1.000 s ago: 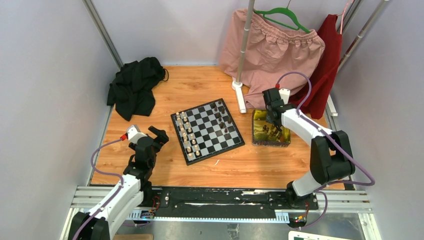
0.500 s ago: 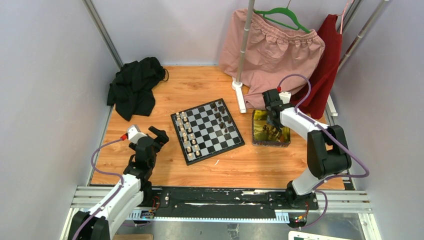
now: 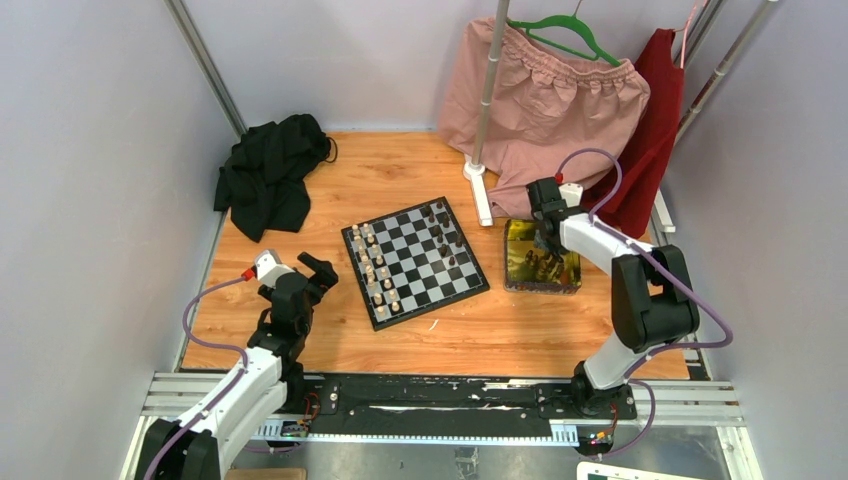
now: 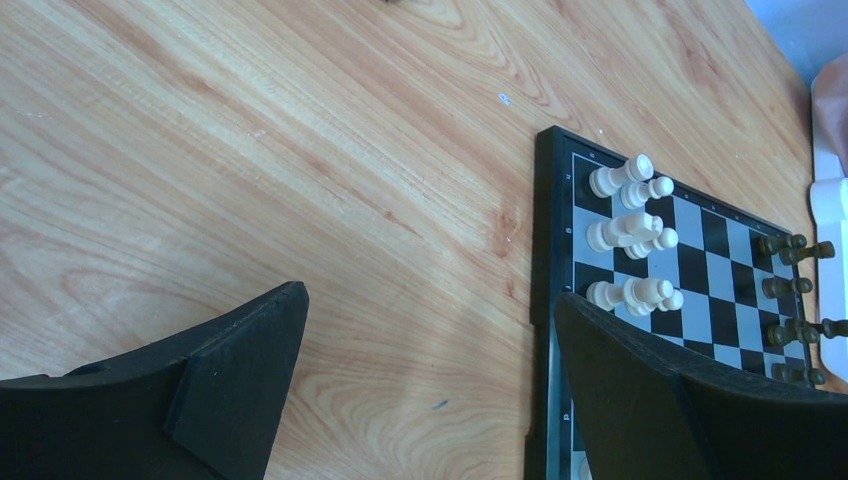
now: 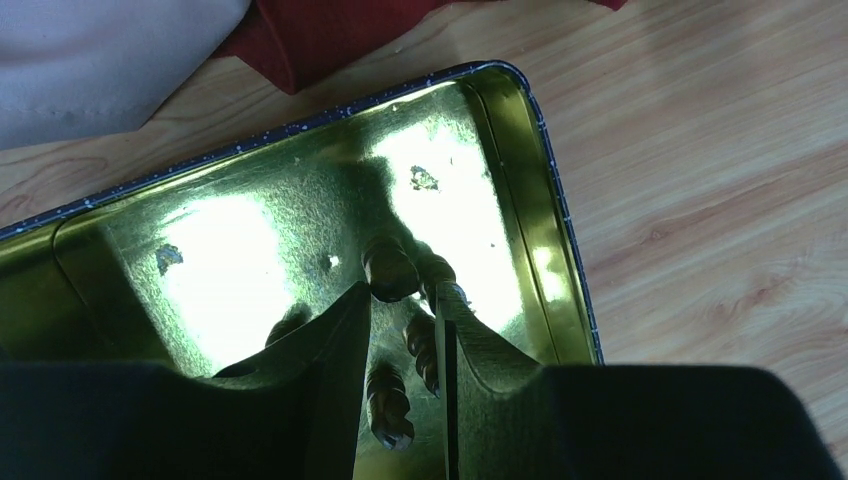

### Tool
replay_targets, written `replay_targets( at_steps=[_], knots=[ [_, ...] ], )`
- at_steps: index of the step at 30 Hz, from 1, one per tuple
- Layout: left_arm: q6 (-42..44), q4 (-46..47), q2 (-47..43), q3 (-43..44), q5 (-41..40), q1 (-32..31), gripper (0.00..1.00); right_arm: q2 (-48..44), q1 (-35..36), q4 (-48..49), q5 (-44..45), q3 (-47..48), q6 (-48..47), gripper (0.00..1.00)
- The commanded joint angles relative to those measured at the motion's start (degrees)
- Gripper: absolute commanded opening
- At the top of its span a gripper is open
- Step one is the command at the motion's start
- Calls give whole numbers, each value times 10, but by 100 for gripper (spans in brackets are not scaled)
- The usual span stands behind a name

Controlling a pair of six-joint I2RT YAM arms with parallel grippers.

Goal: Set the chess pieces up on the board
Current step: Pick up the chess piece from the storage box.

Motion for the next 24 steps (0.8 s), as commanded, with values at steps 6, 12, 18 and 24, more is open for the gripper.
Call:
replay_targets(
  at_steps=[6, 12, 18, 24],
  knots=[
    [6, 21, 1, -7, -5, 2, 100, 22, -13, 11, -9, 16, -15, 33],
    [6, 22, 2, -6, -5, 2, 100, 31, -14, 15, -15, 18, -19, 30],
    [7, 21, 2, -6, -4, 2, 100, 30, -14, 17, -19, 12, -20, 22],
    [8, 22, 0, -6, -4, 2, 100, 24, -14, 20, -27, 4, -22, 6]
  ],
)
